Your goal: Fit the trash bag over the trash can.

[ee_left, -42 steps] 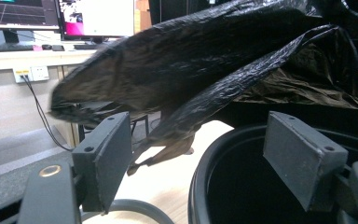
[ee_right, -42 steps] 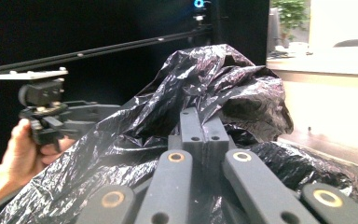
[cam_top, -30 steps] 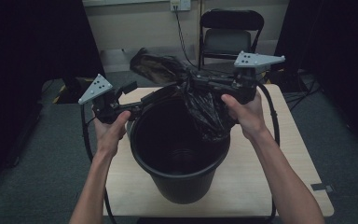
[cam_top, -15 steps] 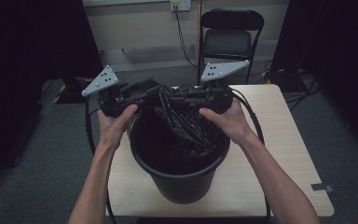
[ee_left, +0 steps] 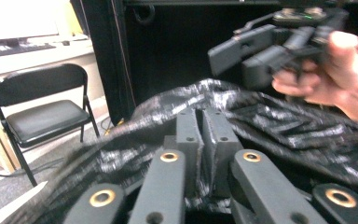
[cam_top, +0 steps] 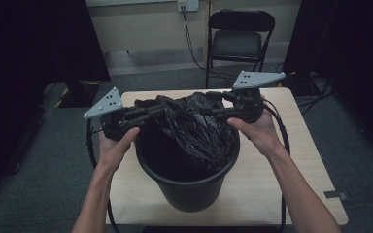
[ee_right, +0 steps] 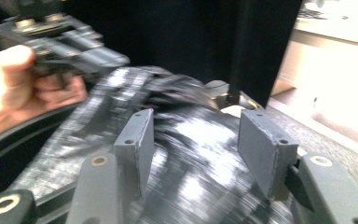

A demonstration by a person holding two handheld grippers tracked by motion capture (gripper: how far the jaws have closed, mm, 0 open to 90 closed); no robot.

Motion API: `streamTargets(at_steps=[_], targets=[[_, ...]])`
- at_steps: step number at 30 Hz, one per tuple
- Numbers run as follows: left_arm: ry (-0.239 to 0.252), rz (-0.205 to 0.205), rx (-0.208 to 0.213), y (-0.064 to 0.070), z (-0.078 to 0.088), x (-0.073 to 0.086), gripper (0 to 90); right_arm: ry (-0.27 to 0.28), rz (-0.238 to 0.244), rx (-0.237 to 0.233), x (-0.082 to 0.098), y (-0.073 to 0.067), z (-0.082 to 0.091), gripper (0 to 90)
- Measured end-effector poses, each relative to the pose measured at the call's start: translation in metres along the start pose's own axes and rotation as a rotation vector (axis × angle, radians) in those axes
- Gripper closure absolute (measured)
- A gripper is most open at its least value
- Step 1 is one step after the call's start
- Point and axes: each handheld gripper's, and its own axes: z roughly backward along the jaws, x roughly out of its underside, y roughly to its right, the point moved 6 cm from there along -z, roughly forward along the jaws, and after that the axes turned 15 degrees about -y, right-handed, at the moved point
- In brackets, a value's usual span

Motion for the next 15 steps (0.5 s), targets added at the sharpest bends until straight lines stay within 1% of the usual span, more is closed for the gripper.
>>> streamTargets(at_steps=[1, 2, 3, 4, 5, 6, 7, 8, 9, 10, 12, 13, 14, 15], targets=[[0.0, 0.004, 0.0, 0.0, 0.0, 0.002, 83.6, 0.004, -0.018, 0.01, 0.004, 0.007, 0.002, 47.2], [0.01, 0.016, -0.012, -0.004, 0.004, 0.004, 77.9, 0.008, -0.049, 0.02, 0.011, 0.019, 0.004, 52.0], [0.031, 0.03, -0.009, -0.008, 0.006, 0.003, 75.6, 0.007, -0.056, 0.024, 0.014, 0.024, 0.004, 52.6], [0.031, 0.03, -0.009, -0.008, 0.006, 0.003, 73.1, 0.007, -0.071, 0.028, 0.015, 0.029, 0.005, 54.0], [0.055, 0.05, -0.002, -0.012, 0.01, 0.001, 70.6, 0.006, -0.079, 0.03, 0.016, 0.033, 0.005, 56.6], [0.08, 0.068, -0.006, -0.017, 0.013, -0.001, 70.6, 0.006, -0.079, 0.03, 0.016, 0.033, 0.005, 56.6], [0.1, 0.11, -0.01, -0.03, 0.014, -0.005, 63.8, -0.004, -0.082, 0.04, 0.017, 0.039, 0.003, 56.1], [0.09, 0.128, -0.022, -0.036, 0.011, -0.006, 61.3, -0.003, -0.088, 0.046, 0.016, 0.042, 0.001, 55.5], [0.09, 0.128, -0.022, -0.036, 0.011, -0.006, 57.2, -0.003, -0.088, 0.046, 0.016, 0.042, 0.001, 55.5], [0.069, 0.155, -0.051, -0.045, 0.006, -0.005, 48.8, -0.007, -0.107, 0.071, 0.017, 0.049, -0.003, 50.8], [0.045, 0.187, -0.094, -0.054, -0.003, -0.002, 35.1, -0.021, -0.117, 0.084, 0.019, 0.055, -0.008, 47.7], [0.015, 0.203, -0.073, -0.059, -0.013, 0.003, 33.2, -0.031, -0.125, 0.081, 0.02, 0.057, -0.011, 46.6], [0.015, 0.203, -0.073, -0.059, -0.013, 0.003, 33.1, -0.031, -0.125, 0.081, 0.02, 0.057, -0.011, 46.6], [-0.003, 0.204, -0.063, -0.059, -0.017, 0.006, 33.1, -0.048, -0.131, 0.069, 0.021, 0.058, -0.013, 46.7]])
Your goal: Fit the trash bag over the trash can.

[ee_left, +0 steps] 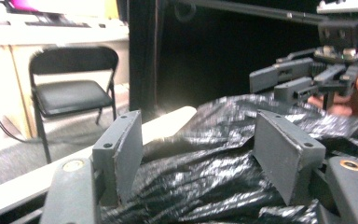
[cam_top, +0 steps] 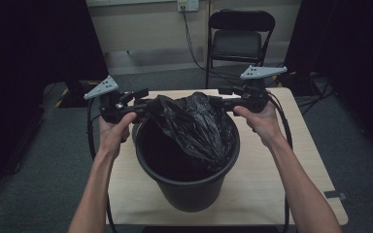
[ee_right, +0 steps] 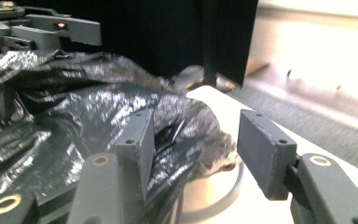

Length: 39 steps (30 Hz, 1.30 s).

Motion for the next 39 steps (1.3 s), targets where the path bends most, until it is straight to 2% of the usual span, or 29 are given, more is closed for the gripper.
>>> streamTargets(at_steps=[3, 4, 5, 6, 7, 8, 9, 10, 12, 13, 15, 17, 18, 20, 21, 22, 23, 24, 26, 27, 28, 29, 30, 32, 33, 34, 36, 38, 39], targets=[[-0.024, -0.002, 0.001, 0.002, -0.004, 0.009, 32.5, -0.015, 0.017, -0.046, 0.003, -0.004, -0.003, 58.3], [-0.024, 0.01, -0.002, 0.002, -0.003, 0.011, 33.1, -0.011, 0.045, -0.046, 0.003, -0.011, -0.001, 62.5], [-0.003, 0.024, 0.006, 0.005, 0.003, 0.013, 33.1, -0.008, 0.07, -0.058, 0.003, -0.016, 0.0, 66.3], [0.009, 0.02, 0.01, 0.007, 0.007, 0.014, 33.3, -0.016, 0.093, -0.079, 0.004, -0.022, 0.001, 69.5], [0.009, 0.02, 0.01, 0.007, 0.007, 0.014, 34.2, -0.016, 0.093, -0.079, 0.004, -0.022, 0.001, 69.5], [0.005, 0.007, -0.011, 0.008, 0.009, 0.015, 34.5, -0.047, 0.123, -0.069, 0.006, -0.03, 0.0, 77.4], [-0.007, -0.006, -0.032, 0.007, 0.01, 0.016, 34.5, -0.047, 0.123, -0.069, 0.006, -0.03, 0.0, 77.4], [-0.014, 0.0, -0.035, 0.007, 0.01, 0.017, 34.5, -0.066, 0.133, -0.088, 0.007, -0.033, -0.001, 79.4], [-0.007, 0.003, -0.015, 0.007, 0.012, 0.019, 34.5, -0.094, 0.162, -0.089, 0.01, -0.04, -0.003, 81.2], [-0.001, 0.004, -0.002, 0.008, 0.013, 0.02, 36.3, -0.117, 0.197, -0.099, 0.013, -0.046, -0.004, 80.2], [0.012, -0.004, -0.001, 0.008, 0.015, 0.02, 36.6, -0.117, 0.198, -0.093, 0.013, -0.047, -0.003, 76.8], [0.023, -0.001, 0.008, 0.005, 0.016, 0.018, 37.8, -0.062, 0.177, -0.091, 0.008, -0.043, 0.002, 66.2], [0.026, 0.005, 0.012, 0.004, 0.016, 0.016, 37.8, -0.062, 0.177, -0.091, 0.008, -0.043, 0.002, 66.2], [0.012, 0.01, 0.01, -0.004, 0.013, 0.01, 40.1, 0.011, 0.117, -0.078, -0.002, -0.03, 0.006, 56.0], [0.012, 0.01, 0.01, -0.004, 0.013, 0.01, 40.0, 0.011, 0.117, -0.078, -0.002, -0.03, 0.006, 56.0], [0.0, 0.015, 0.009, -0.007, 0.01, 0.008, 39.8, 0.01, 0.091, -0.061, -0.008, -0.02, 0.001, 47.8], [-0.007, 0.02, 0.007, -0.01, 0.008, 0.007, 39.8, 0.01, 0.091, -0.061, -0.008, -0.02, 0.001, 47.8], [-0.011, 0.029, 0.012, -0.013, 0.006, 0.007, 39.1, -0.014, 0.075, -0.061, -0.012, -0.012, -0.008, 44.4], [-0.037, 0.048, 0.047, -0.018, 0.0, 0.009, 38.5, -0.026, 0.069, -0.069, -0.014, -0.01, -0.013, 42.8], [-0.052, 0.053, 0.049, -0.019, -0.003, 0.01, 37.7, -0.041, 0.063, -0.079, -0.015, -0.008, -0.019, 41.3], [-0.063, 0.054, 0.048, -0.02, -0.005, 0.012, 36.5, -0.076, 0.056, -0.085, -0.015, -0.006, -0.027, 41.1], [-0.068, 0.066, 0.065, -0.02, -0.007, 0.014, 36.1, -0.097, 0.045, -0.09, -0.015, -0.005, -0.031, 40.9], [-0.074, 0.06, 0.087, -0.019, -0.008, 0.016, 36.7, -0.108, 0.045, -0.1, -0.014, -0.006, -0.034, 41.2], [-0.077, 0.055, 0.098, -0.018, -0.008, 0.017, 39.5, -0.119, 0.053, -0.109, -0.013, -0.007, -0.036, 42.5], [-0.081, 0.044, 0.112, -0.017, -0.007, 0.017, 52.8, -0.136, 0.074, -0.094, -0.012, -0.008, -0.039, 54.1], [-0.086, 0.037, 0.129, -0.016, -0.006, 0.018, 52.8, -0.136, 0.074, -0.094, -0.012, -0.008, -0.039, 54.1], [-0.087, 0.025, 0.124, -0.014, -0.004, 0.017, 64.1, -0.137, 0.091, -0.09, -0.012, -0.01, -0.04, 65.5], [-0.099, -0.001, 0.118, -0.011, -0.001, 0.015, 77.0, -0.105, 0.101, -0.068, -0.016, -0.012, -0.037, 76.3], [-0.099, -0.001, 0.118, -0.011, -0.001, 0.015, 80.5, -0.096, 0.107, -0.065, -0.017, -0.014, -0.036, 79.7]])
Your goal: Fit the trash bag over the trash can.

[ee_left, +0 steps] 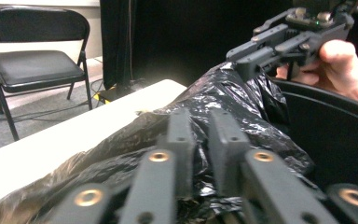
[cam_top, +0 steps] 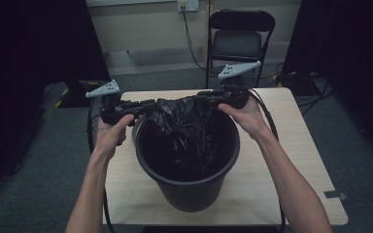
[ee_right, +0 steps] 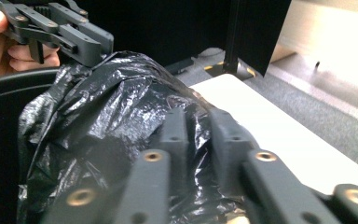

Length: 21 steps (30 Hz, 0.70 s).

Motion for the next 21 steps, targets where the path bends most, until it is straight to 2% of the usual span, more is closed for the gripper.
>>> streamTargets(at_steps=[1, 2, 4, 6, 7, 8, 9, 11, 14, 15, 16, 18, 19, 20, 21], targets=[[-0.001, -0.007, -0.014, 0.002, 0.001, -0.001, 83.6, 0.005, 0.006, 0.003, -0.001, -0.001, 0.001, 83.3], [-0.001, -0.013, -0.022, 0.003, 0.002, -0.002, 83.6, 0.005, 0.006, 0.003, -0.001, -0.001, 0.001, 83.3], [0.0, -0.033, -0.019, 0.008, 0.004, -0.002, 89.4, 0.016, 0.017, -0.003, -0.001, -0.007, 0.005, 90.0], [-0.007, -0.051, -0.038, 0.013, 0.005, -0.002, 89.9, 0.029, 0.025, 0.003, 0.0, -0.011, 0.008, 90.0], [0.005, -0.054, -0.032, 0.017, 0.007, -0.003, 89.9, 0.029, 0.025, 0.003, 0.0, -0.011, 0.008, 90.0], [0.029, -0.072, -0.025, 0.025, 0.013, -0.005, 90.0, 0.064, 0.029, -0.006, -0.001, -0.017, 0.015, 90.0], [0.029, -0.072, -0.025, 0.025, 0.013, -0.005, 90.0, 0.064, 0.029, -0.006, -0.001, -0.017, 0.015, 90.0], [0.048, -0.093, -0.015, 0.036, 0.019, -0.007, 90.0, 0.096, 0.05, -0.013, -0.004, -0.028, 0.028, 90.0], [0.064, -0.119, 0.009, 0.052, 0.025, -0.01, 90.0, 0.105, 0.064, -0.012, -0.004, -0.036, 0.036, 90.0], [0.071, -0.137, 0.022, 0.062, 0.028, -0.009, 90.0, 0.09, 0.089, -0.005, 0.0, -0.046, 0.041, 90.0], [0.071, -0.137, 0.022, 0.062, 0.028, -0.009, 90.0, 0.084, 0.094, -0.002, 0.003, -0.049, 0.041, 90.0], [0.054, -0.161, 0.026, 0.074, 0.024, 0.0, 89.1, 0.058, 0.105, -0.001, 0.013, -0.054, 0.041, 90.0], [0.054, -0.161, 0.026, 0.074, 0.024, 0.0, 84.9, 0.058, 0.105, -0.001, 0.013, -0.054, 0.041, 90.0], [0.047, -0.155, 0.014, 0.074, 0.022, 0.004, 84.9, 0.042, 0.104, 0.001, 0.019, -0.055, 0.04, 90.0], [0.05, -0.155, 0.006, 0.072, 0.021, 0.006, 78.6, 0.023, 0.1, 0.002, 0.025, -0.054, 0.038, 90.0]])
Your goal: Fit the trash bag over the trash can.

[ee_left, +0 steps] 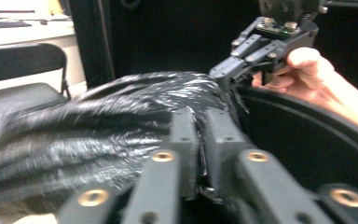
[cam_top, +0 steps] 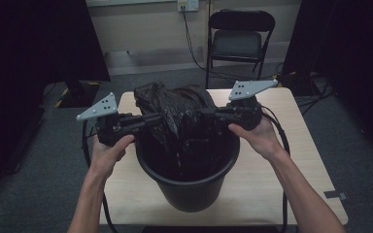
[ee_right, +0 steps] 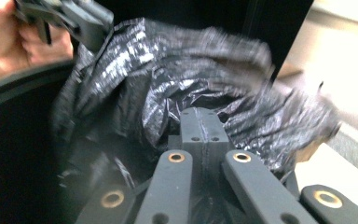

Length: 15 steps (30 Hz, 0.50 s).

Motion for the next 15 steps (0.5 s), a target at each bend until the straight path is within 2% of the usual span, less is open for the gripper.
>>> streamTargets(at_steps=[1, 2, 4, 5, 7, 9, 10, 11, 14, 15], targets=[[0.0, 0.003, -0.013, -0.003, 0.0, 0.001, 72.9, -0.014, -0.004, 0.004, 0.005, 0.001, -0.001, 90.0], [0.014, 0.021, -0.028, -0.008, 0.001, 0.001, 66.9, -0.018, -0.011, 0.007, 0.007, 0.003, -0.001, 85.4], [-0.011, 0.022, -0.106, -0.018, 0.002, 0.001, 51.7, -0.004, -0.028, 0.008, 0.008, 0.008, 0.001, 72.5], [-0.013, 0.031, -0.115, -0.023, 0.003, -0.001, 47.5, 0.017, -0.039, 0.006, 0.006, 0.01, 0.004, 66.6], [0.007, 0.061, -0.088, -0.032, 0.005, -0.006, 44.1, 0.058, -0.048, 0.009, -0.001, 0.017, 0.009, 61.8], [0.009, 0.084, -0.089, -0.043, 0.003, -0.01, 40.1, 0.082, -0.067, 0.028, -0.008, 0.027, 0.01, 56.6], [-0.006, 0.108, -0.08, -0.054, -0.004, -0.011, 38.5, 0.078, -0.099, 0.037, -0.013, 0.04, 0.004, 49.5], [-0.006, 0.108, -0.08, -0.054, -0.004, -0.011, 37.5, 0.078, -0.099, 0.037, -0.013, 0.04, 0.004, 49.5], [-0.03, 0.151, -0.069, -0.068, -0.017, -0.008, 35.9, 0.026, -0.134, 0.052, -0.014, 0.055, -0.013, 41.3], [-0.031, 0.165, -0.064, -0.073, -0.021, -0.005, 35.0, 0.008, -0.156, 0.032, -0.013, 0.061, -0.023, 37.8]])
